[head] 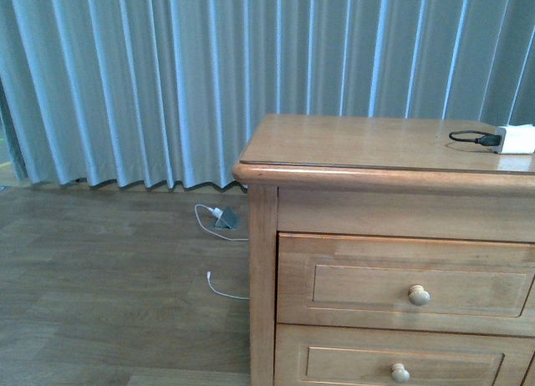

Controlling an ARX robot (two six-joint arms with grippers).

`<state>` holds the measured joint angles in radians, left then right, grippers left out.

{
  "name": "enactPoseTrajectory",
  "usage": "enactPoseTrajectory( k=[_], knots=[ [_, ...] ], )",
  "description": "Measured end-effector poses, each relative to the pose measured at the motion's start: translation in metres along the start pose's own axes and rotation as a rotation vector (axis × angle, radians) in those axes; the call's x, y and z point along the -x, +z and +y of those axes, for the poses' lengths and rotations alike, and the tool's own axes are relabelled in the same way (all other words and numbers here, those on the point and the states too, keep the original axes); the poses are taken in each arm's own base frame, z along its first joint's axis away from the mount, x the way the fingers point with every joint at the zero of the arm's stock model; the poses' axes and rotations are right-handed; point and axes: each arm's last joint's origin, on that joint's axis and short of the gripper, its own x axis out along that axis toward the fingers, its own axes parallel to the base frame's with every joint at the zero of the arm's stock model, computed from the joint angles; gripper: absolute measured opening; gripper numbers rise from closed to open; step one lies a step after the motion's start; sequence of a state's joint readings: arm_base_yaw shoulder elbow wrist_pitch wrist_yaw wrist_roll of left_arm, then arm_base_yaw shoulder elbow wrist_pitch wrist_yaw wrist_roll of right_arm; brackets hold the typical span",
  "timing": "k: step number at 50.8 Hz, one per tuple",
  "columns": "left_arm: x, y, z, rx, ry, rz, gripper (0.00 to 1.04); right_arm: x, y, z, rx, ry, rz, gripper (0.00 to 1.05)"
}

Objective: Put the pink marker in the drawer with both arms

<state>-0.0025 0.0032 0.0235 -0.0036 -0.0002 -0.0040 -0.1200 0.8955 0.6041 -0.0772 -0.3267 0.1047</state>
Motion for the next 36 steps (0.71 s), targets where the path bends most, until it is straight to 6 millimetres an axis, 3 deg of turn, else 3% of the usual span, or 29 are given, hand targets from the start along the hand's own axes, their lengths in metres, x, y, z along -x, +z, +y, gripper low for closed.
enactPoseTrajectory(
  k=[10,24,30,36],
  knots=[
    [0.000,0.000,0.000,0.000,0.000,0.000,0.99,0.032,-0.008,0.008,0.031,-0.031,0.010,0.96],
    [0.000,0.000,0.000,0.000,0.000,0.000,0.99,0.035,-0.007,0.008,0.041,-0.055,-0.016,0.95],
    [0.000,0.000,0.000,0.000,0.000,0.000,0.99,0.034,-0.026,0.009,0.151,-0.199,-0.316,0.73],
    [0.000,0.000,0.000,0.000,0.000,0.000,0.99,0.034,-0.046,0.014,0.173,-0.187,-0.377,0.50]
  ],
)
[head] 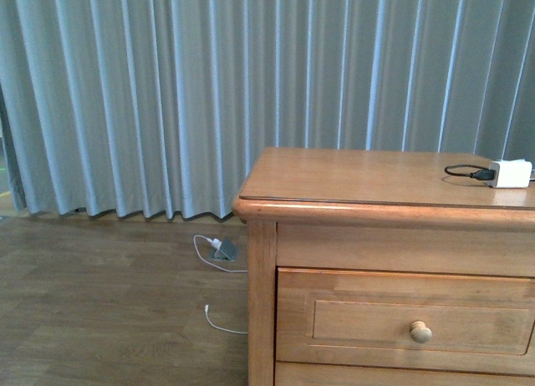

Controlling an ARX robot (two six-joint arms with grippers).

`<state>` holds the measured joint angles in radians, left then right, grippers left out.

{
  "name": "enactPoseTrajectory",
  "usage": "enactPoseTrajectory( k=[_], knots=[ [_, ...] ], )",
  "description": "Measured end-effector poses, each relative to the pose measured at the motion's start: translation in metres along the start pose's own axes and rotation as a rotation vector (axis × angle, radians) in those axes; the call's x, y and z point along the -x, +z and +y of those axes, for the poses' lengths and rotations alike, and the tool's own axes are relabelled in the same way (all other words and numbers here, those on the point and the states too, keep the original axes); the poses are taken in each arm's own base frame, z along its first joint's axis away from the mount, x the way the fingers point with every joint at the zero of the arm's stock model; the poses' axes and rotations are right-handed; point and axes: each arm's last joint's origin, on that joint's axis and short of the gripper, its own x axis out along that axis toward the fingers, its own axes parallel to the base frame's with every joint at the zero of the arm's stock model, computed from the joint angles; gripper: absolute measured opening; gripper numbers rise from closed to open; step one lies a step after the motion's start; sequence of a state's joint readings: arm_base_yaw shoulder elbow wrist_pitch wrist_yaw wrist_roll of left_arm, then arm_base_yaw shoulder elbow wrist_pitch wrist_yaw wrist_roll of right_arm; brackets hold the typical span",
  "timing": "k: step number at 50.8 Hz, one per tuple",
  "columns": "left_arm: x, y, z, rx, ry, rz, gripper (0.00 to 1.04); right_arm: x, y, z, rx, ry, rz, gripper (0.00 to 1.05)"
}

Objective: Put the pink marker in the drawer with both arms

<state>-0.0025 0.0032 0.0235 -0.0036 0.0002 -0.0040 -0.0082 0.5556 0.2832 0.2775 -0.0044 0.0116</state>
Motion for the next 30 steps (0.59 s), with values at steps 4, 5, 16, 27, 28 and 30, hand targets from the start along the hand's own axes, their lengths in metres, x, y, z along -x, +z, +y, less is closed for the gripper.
enactPoseTrajectory(
  k=[4,5,16,27,28,30],
  knots=[
    [0.000,0.000,0.000,0.000,0.001,0.000,0.99,0.004,-0.011,0.000,0.004,0.003,0.008,0.36],
    [0.000,0.000,0.000,0.000,0.001,0.000,0.99,0.005,-0.014,0.000,0.005,0.002,0.011,0.33],
    [0.000,0.000,0.000,0.000,0.000,0.000,0.99,0.015,-0.033,0.000,0.008,0.001,0.011,0.02],
    [0.000,0.000,0.000,0.000,0.000,0.000,0.99,0.022,-0.046,0.000,0.008,0.001,0.008,0.01],
    [0.000,0.000,0.000,0.000,0.000,0.000,0.99,0.023,-0.047,0.000,0.008,0.001,0.009,0.01],
    [0.000,0.000,0.000,0.000,0.000,0.000,0.99,0.024,-0.048,0.000,0.008,0.001,0.009,0.01]
  ],
)
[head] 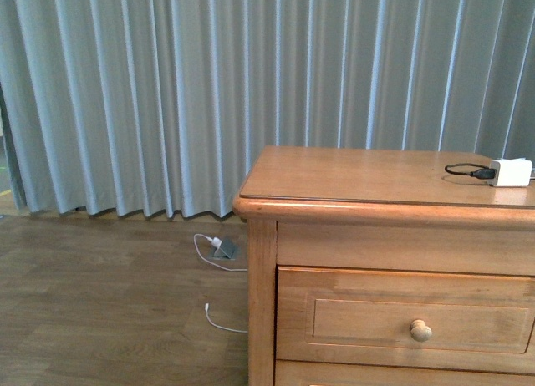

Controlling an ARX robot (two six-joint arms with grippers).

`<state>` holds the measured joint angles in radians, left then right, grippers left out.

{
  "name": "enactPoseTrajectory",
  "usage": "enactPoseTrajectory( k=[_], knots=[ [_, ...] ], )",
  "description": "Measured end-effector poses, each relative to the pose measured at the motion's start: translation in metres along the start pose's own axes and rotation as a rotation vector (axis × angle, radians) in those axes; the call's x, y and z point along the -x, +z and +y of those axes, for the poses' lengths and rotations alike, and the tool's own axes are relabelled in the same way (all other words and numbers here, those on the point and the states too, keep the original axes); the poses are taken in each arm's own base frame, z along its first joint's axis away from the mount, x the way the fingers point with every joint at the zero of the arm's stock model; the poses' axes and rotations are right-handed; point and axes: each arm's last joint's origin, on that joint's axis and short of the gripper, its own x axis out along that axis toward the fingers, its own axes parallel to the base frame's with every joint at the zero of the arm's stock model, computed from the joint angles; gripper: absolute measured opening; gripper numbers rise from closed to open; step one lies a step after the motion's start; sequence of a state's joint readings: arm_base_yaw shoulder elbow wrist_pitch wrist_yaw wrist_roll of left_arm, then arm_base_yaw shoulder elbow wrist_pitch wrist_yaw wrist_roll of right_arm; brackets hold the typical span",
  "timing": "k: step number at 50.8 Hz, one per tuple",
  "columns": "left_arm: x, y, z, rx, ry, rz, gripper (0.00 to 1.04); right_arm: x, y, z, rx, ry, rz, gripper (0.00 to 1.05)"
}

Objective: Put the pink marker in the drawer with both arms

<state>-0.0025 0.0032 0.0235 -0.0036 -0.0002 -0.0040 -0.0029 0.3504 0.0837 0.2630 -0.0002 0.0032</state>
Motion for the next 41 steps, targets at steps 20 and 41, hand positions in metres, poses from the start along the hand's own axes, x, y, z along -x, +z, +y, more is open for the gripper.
enactPoseTrajectory(
  k=[20,41],
  knots=[
    [0.000,0.000,0.000,0.000,0.000,0.000,0.99,0.009,-0.011,0.000,0.000,0.000,-0.003,0.01],
    [0.000,0.000,0.000,0.000,0.000,0.000,0.99,0.023,-0.022,0.000,0.001,0.000,-0.006,0.01]
  ],
)
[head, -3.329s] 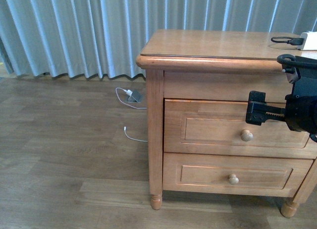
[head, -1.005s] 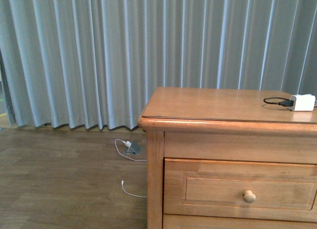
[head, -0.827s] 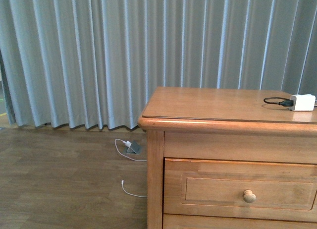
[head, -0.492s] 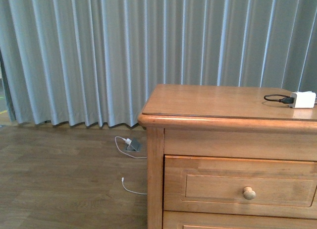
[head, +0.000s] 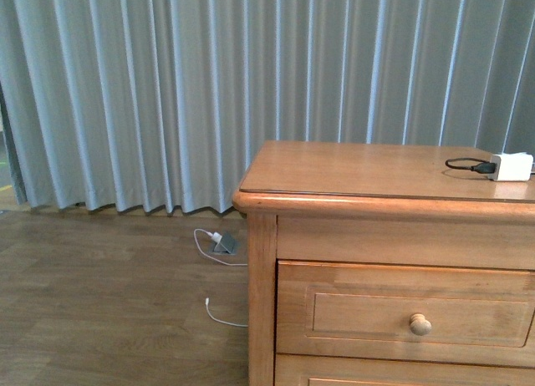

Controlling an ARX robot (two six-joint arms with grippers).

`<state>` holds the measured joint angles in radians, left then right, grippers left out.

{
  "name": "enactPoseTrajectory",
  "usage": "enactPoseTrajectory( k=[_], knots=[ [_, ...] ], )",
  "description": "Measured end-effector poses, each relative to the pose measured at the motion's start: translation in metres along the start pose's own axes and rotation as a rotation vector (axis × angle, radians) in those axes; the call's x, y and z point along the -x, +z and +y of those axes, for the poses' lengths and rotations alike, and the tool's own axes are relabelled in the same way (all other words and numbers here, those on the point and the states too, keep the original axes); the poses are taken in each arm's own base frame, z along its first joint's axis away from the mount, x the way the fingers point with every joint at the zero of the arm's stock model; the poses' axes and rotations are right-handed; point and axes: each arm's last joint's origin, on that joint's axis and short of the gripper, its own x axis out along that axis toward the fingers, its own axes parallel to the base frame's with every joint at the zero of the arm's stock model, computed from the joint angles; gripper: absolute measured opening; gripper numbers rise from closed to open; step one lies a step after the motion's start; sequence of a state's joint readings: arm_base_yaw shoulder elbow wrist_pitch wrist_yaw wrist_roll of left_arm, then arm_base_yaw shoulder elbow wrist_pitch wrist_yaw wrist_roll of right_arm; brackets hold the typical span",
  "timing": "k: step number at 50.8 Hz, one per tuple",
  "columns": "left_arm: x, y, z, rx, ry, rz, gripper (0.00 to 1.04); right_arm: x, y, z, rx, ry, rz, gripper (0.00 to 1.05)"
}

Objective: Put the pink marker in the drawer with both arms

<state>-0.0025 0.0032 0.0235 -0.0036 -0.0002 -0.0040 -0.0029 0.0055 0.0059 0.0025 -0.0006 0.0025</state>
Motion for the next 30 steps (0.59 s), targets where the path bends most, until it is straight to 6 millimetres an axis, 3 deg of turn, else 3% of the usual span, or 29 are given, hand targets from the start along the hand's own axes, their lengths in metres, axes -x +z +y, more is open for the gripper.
enactPoseTrajectory(
  k=[21,30],
  knots=[
    [0.0000,0.0000,0.0000,0.000,0.000,0.000,0.99,0.0001,-0.0001,0.0000,0.001,0.000,0.000,0.02],
    [0.0000,0.0000,0.0000,0.000,0.000,0.000,0.99,0.0001,-0.0001,0.0000,0.001,0.000,0.000,0.38]
  ],
)
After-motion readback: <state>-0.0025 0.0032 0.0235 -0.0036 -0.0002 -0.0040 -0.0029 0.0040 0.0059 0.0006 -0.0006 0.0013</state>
